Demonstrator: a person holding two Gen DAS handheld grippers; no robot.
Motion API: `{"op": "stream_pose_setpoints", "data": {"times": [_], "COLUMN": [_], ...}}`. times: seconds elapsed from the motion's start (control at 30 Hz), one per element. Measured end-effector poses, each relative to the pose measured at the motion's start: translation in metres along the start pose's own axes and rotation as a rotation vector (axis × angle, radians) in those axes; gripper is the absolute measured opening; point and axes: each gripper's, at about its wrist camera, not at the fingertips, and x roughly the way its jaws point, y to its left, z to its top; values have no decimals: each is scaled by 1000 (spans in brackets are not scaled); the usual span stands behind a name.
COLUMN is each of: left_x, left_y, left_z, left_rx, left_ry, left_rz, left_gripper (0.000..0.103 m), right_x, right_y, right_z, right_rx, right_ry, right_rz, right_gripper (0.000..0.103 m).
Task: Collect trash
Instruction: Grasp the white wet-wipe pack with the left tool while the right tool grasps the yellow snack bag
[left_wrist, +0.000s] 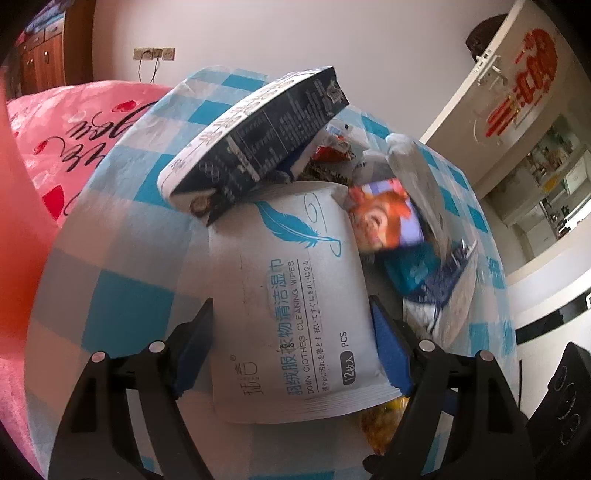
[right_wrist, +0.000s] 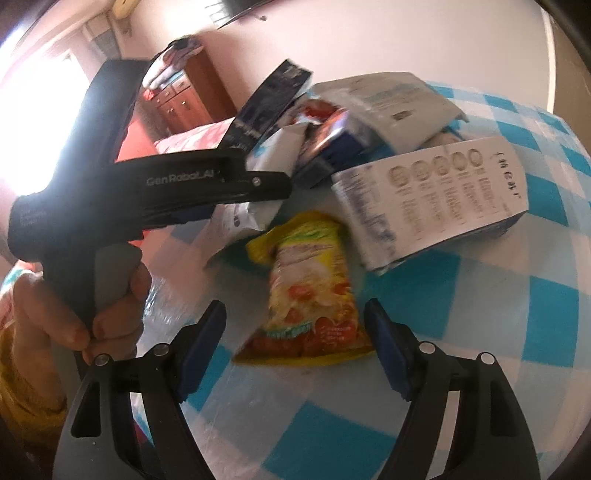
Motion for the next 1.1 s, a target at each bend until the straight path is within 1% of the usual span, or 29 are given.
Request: {"op": "stream_pose_setpoints", "data": {"times": [0.13,0.2,0.27,0.4,0.47,0.53,0.67,0.87,1.0,1.1], "left_x": [-17,-24,-32,-49,-56,-63,-77,-99,-112,-118], "left_y": [1,2,3,1,1,1,-1,1,7,10], "left_z": [-13,-17,-21,-28,-30,-33,-38,-43,-42,-42], "left_rx": [44,56,69,120,137,150,183,206,197,197], "left_ry": [-36,-52,-69,-125,-141,-159,-201,-250,-276,-297], "left_rz": [42,51,61,114,126,132,151,152,143,152], "left_gripper": [79,79,79,79,79,79,79,79,79,79], "right_x": [1,3,6,10,8,7,2,-10,-20,-28], "right_y": [8,7,5,2,1,0,3,4,12,18], "right_z": [-1,0,3,6,5,4,-2,-2,3,7], "right_rx": [-33,-21,-14,6,1,6,15,57,53,59], "right_ry": [-18,-25,-32,-49,-53,-54,-58,-70,-88,-103], "right_rz": [-38,-50,-64,-71,-92,-104,-122,-132,-147,-132], "right_gripper": [76,70,61,54,46,44,36,29,27,26]}}
